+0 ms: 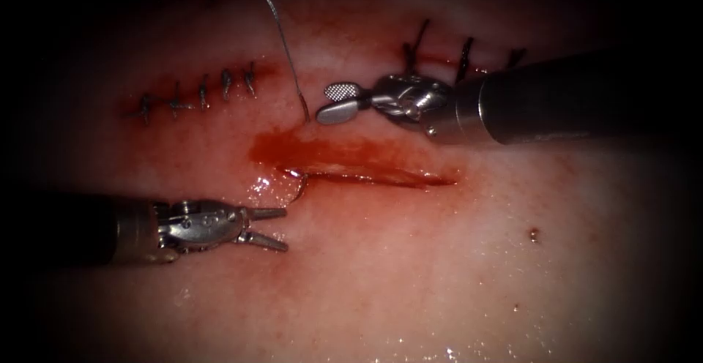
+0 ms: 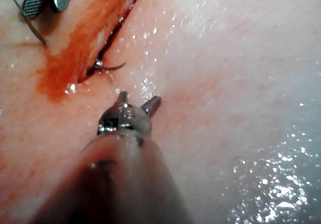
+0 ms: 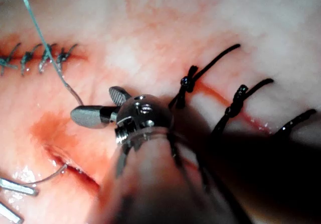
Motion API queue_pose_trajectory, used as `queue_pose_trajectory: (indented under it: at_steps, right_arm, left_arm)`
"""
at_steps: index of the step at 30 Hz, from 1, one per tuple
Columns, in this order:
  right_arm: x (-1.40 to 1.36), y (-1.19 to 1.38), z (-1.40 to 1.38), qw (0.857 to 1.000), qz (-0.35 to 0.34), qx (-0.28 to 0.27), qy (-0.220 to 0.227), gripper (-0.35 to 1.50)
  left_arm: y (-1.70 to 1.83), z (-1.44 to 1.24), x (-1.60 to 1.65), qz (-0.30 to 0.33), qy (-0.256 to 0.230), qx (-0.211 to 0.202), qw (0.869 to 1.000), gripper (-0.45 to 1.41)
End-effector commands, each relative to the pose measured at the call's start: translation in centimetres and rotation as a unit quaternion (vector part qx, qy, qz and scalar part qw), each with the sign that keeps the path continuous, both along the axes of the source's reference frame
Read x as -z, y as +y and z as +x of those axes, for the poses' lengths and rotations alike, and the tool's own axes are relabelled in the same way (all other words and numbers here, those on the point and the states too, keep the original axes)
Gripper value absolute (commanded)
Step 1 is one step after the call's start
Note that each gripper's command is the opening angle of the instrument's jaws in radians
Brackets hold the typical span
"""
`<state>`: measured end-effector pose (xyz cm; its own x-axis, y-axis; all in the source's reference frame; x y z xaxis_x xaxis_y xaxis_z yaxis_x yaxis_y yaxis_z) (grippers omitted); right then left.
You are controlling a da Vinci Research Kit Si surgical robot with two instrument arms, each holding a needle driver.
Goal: Wound Closure
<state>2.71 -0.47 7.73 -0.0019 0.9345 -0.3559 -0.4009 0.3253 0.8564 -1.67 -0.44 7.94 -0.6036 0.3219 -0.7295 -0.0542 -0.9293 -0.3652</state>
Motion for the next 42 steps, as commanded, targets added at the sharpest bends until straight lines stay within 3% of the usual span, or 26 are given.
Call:
queue_pose_trajectory:
  at_steps: [1, 7, 9, 12, 15, 24, 34, 36, 42]
  right_arm:
    - [-0.05, -0.03, 0.00, 1.000, -0.004, -0.003, -0.001, 1.05]
    - [-0.08, -0.05, 0.00, 1.000, -0.019, -0.016, -0.015, 0.96]
    - [-0.10, -0.07, 0.01, 1.000, -0.021, -0.017, -0.016, 0.95]
    - [-0.11, -0.08, 0.01, 0.999, -0.024, -0.014, -0.016, 0.93]
    - [-0.11, -0.08, 0.01, 0.999, -0.024, -0.014, -0.016, 0.93]
    - [-0.15, -0.12, 0.05, 1.000, -0.025, -0.009, -0.014, 0.86]
    - [-0.22, -0.15, 0.07, 0.999, -0.028, -0.007, -0.014, 0.86]
    - [-0.24, -0.16, 0.07, 0.999, -0.030, -0.007, -0.014, 0.86]
    - [-0.29, -0.18, 0.07, 0.999, -0.033, -0.005, -0.012, 0.86]
  left_arm:
    - [-0.10, -0.08, -0.07, -0.014, -0.010, -0.002, 1.000, 0.24]
    - [-0.08, -0.23, -0.13, -0.072, -0.038, 0.004, 0.997, 0.22]
    - [-0.05, -0.27, -0.13, -0.078, -0.050, 0.016, 0.996, 0.32]
    - [0.00, -0.28, -0.14, -0.082, -0.045, 0.024, 0.995, 0.69]
    - [0.04, -0.25, -0.15, -0.075, -0.034, 0.042, 0.996, 0.72]
    - [0.19, -0.23, -0.12, -0.070, -0.027, 0.081, 0.994, 0.57]
    - [0.35, -0.25, 0.08, -0.116, -0.060, 0.088, 0.987, 0.40]
    - [0.39, -0.28, 0.12, -0.129, -0.064, 0.090, 0.985, 0.30]
    - [0.36, -0.41, 0.11, -0.133, -0.079, 0.074, 0.985, 0.34]
